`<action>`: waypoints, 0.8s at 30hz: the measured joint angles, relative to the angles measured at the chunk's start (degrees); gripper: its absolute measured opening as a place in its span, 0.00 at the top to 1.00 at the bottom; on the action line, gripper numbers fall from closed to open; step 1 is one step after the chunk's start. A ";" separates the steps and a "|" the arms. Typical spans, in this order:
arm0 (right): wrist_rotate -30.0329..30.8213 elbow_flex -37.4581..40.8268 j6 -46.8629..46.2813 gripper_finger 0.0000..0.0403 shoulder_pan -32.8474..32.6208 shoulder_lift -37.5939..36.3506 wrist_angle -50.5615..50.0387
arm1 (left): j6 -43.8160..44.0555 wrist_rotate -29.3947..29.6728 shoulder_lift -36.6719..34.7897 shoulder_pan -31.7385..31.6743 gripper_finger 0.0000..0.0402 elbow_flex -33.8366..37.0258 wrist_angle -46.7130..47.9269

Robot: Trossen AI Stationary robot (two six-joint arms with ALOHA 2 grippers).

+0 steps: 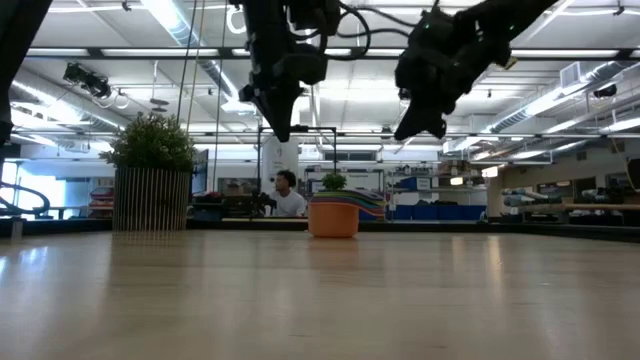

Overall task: Nest measuring cups in basket
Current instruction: Put the stacked measuring cups into the white bin

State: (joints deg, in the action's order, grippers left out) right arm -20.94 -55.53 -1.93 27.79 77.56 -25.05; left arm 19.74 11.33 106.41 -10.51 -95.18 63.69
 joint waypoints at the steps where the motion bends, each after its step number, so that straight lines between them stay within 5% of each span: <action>1: -1.97 0.00 0.02 0.97 0.07 1.28 1.08 | 0.56 0.00 -0.36 -0.29 1.00 0.00 0.31; 7: -9.53 0.00 -0.12 0.88 0.18 6.57 8.61 | 0.71 0.00 -2.45 -0.91 1.00 0.02 2.86; 18: 3.29 0.00 12.51 0.61 -0.42 5.77 9.08 | 0.75 -0.02 -3.43 -0.53 1.00 0.02 5.25; 24: 0.04 0.00 12.27 0.52 -1.23 5.79 11.02 | 0.66 -0.04 -3.41 -0.43 1.00 0.02 5.20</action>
State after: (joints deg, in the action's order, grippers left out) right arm -20.90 -55.53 10.33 26.56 83.35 -14.03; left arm 20.41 11.29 103.00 -10.94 -95.15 68.89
